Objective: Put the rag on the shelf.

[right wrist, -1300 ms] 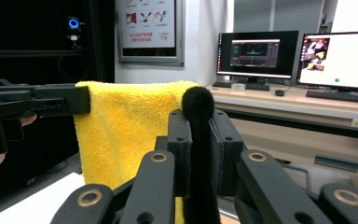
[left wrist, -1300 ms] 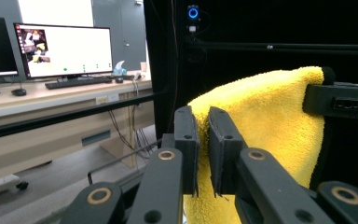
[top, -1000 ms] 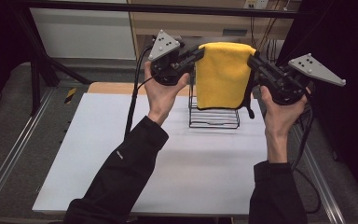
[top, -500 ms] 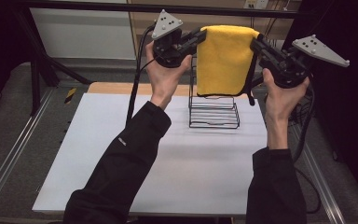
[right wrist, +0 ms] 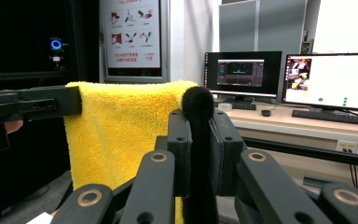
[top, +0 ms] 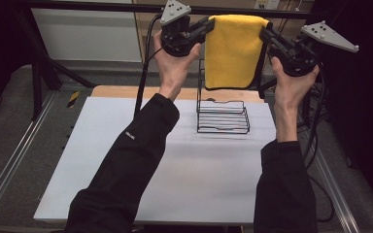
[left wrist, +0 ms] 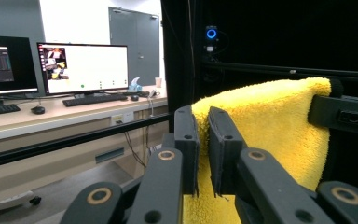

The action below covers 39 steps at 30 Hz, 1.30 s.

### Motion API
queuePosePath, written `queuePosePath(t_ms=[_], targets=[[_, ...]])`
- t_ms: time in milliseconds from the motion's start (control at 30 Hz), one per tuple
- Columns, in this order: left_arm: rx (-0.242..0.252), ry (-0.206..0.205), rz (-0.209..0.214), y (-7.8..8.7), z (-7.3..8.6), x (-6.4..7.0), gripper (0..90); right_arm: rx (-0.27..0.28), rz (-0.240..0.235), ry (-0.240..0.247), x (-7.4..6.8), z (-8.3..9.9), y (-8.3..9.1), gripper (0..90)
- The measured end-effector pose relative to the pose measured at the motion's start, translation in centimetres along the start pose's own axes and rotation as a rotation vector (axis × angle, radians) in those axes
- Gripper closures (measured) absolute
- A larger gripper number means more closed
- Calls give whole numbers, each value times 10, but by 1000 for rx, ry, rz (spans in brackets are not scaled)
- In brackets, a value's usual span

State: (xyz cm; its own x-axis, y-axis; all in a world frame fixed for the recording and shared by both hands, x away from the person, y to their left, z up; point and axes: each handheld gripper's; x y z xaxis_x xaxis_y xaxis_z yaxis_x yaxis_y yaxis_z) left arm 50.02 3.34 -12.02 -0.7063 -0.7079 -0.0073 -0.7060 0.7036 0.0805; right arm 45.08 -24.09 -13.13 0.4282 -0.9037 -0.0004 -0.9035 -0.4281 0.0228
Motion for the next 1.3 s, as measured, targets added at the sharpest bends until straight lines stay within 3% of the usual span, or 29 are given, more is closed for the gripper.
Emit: queuePosePath(t_ms=[100, 300, 767, 1300], targets=[[8, 7, -3, -4, -2, -3, 829, 2, 1, -1, 3, -2, -6, 810], [30, -18, -20, -10, -3, -7, 829, 15, 3, -3, 9, -5, -15, 810], [43, -5, -44, -26, -4, -22, 828, 17, 10, 18, 19, -11, -42, 810], [-22, -40, -47, -38, 26, -30, 828, -28, -8, 19, 30, 24, -54, 810]])
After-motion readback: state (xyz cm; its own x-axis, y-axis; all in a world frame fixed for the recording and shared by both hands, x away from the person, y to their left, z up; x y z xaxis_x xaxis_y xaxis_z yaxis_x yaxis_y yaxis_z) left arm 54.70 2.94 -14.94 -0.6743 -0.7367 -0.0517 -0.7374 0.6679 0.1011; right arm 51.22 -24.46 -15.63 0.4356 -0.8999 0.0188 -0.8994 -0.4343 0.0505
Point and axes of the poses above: each handheld gripper's, and its own axes: y roughly backward along the jaws, z roughly out of its underside, x roughly to its right, and after that the axes turned 7 degrees about -x, right-handed
